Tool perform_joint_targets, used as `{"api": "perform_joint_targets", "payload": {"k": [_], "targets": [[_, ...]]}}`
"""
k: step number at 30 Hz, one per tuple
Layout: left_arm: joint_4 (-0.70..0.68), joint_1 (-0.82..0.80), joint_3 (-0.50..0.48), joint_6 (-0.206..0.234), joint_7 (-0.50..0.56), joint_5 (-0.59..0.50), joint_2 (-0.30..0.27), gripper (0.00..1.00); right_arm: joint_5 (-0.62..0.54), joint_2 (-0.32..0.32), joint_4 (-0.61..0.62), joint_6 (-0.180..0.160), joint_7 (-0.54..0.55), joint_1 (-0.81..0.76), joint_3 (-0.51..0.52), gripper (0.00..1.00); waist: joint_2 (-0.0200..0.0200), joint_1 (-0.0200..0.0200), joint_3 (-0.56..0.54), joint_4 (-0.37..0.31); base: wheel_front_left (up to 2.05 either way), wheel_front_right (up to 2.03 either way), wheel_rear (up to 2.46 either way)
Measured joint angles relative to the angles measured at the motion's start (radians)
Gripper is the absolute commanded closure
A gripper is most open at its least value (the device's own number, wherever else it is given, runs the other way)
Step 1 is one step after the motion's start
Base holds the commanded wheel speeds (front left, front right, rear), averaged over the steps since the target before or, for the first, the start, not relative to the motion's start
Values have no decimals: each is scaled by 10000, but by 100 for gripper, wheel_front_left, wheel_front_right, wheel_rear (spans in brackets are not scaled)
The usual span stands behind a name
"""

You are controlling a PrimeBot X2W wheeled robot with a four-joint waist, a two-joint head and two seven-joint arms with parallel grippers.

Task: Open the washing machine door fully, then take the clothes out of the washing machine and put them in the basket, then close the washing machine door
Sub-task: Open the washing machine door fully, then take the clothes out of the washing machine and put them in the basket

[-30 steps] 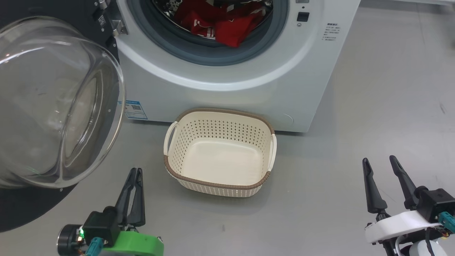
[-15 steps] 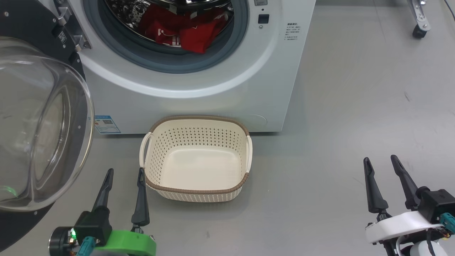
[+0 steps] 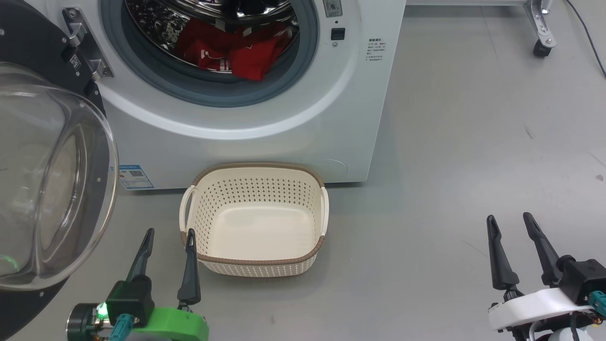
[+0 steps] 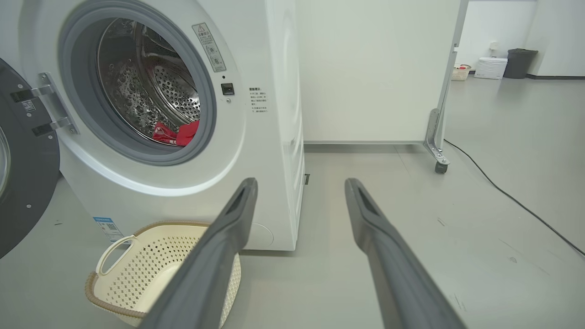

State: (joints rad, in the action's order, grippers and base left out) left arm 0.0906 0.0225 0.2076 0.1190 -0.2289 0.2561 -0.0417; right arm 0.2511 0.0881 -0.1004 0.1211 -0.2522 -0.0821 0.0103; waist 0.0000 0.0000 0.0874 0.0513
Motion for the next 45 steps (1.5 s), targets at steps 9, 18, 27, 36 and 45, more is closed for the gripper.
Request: {"api": "perform_joint_targets", "payload": {"k": [9,18,27,36,45], "targets": [[67,-1,-10,0,67,-44,0,0,-2,-65,38,-2,0,-103,0,0,0,0,-68,-43,0,0,0],[75,-1,-2,0,94,-38,0,0,-2,-107,86,-4,0,-140,0,0,0,0,-127,-74,0,0,0],[-31,-5,196,0,121,161,-8,0,-15,-163,138,-6,0,-154,0,0,0,0,-177,-77,12,-12,0],[-50,-6,196,0,123,102,-10,0,-17,-190,150,-6,0,-303,2,0,0,0,-209,-75,46,-46,0],[-130,-5,163,0,136,58,-10,0,-19,-222,188,-6,0,-303,10,0,0,0,-165,-92,85,-85,0]]}}
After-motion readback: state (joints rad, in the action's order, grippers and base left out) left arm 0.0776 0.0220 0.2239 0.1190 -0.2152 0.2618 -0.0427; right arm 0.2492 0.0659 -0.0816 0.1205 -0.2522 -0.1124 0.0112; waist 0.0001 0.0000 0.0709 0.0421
